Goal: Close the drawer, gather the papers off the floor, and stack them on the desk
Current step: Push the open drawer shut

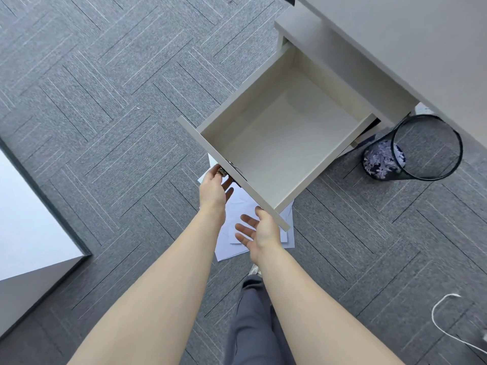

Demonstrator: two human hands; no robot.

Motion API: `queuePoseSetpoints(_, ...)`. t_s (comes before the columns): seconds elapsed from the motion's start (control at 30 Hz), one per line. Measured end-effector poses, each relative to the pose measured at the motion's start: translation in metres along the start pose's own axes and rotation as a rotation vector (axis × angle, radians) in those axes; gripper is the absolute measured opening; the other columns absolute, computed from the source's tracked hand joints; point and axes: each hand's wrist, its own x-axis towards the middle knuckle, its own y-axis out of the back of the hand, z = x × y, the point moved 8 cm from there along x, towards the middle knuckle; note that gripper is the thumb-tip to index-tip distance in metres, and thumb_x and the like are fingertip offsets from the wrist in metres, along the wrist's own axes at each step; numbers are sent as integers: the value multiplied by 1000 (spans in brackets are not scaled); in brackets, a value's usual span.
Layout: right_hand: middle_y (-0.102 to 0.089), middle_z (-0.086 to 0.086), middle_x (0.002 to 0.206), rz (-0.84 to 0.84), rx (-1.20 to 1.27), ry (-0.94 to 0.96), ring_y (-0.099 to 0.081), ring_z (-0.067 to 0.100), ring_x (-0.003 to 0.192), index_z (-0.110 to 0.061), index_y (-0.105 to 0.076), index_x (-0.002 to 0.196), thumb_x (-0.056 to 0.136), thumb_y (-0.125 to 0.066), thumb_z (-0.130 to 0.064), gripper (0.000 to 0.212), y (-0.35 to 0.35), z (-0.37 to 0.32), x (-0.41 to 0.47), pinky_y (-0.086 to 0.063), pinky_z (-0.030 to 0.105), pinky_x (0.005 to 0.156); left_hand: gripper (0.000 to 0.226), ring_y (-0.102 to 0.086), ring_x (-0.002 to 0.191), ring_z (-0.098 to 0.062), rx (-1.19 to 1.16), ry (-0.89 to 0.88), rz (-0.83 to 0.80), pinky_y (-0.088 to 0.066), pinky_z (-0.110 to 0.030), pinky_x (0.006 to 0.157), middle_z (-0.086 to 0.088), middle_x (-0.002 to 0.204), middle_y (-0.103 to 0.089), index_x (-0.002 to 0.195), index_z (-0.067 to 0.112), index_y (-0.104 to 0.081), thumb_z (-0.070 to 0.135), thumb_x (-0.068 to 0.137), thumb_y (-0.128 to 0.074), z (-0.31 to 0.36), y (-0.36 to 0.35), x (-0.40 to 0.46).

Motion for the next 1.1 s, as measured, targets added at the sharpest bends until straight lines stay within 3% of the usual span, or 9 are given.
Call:
queuePoseSetpoints(0.13,-65,11,116,21,-1,22,-67,30,91,-18,-53,113,100,-44,-29,19,4,-21,3,-55,40,74,44,-68,96,-13,34,-27,-46,-49,-32,92,4,117,-63,133,18,-50,1,96,-33,7,-20,6)
queuePoseSetpoints(0.3,-66,10,116,50,-15,56,-67,29,90,-20,-53,114,100,-44,-31,20,14,-53,10,-55,37,69,37,-69,100,-15,49,-53,-87,-53,-30,90,3,117,-66,129,18,-52,6,95,-48,17,-50,12)
queuePoseSetpoints(0.63,-67,11,117,91,-60,107,-66,27,83,-21,-53,112,97,-47,-34,20,32,-115,21,-56,43,82,28,-72,96,-19,30,-21,-56,-57,-24,69,-3,120,-66,122,16,-56,7,96,-48,37,-107,21)
queuePoseSetpoints(0.87,-67,11,116,95,-64,144,-67,28,82,-17,-55,117,95,-49,-34,29,41,-153,31,-55,38,70,36,-72,92,-20,38,-40,-66,-56,-24,67,-4,118,-67,126,14,-55,0,93,-48,45,-144,28)
queuePoseSetpoints(1.1,-67,11,113,74,-108,152,-66,27,81,-19,-54,110,95,-49,-37,24,54,-195,40,-56,39,74,42,-71,93,-21,60,-57,-85,-57,-30,79,-5,121,-66,132,14,-51,1,93,-49,55,-188,33)
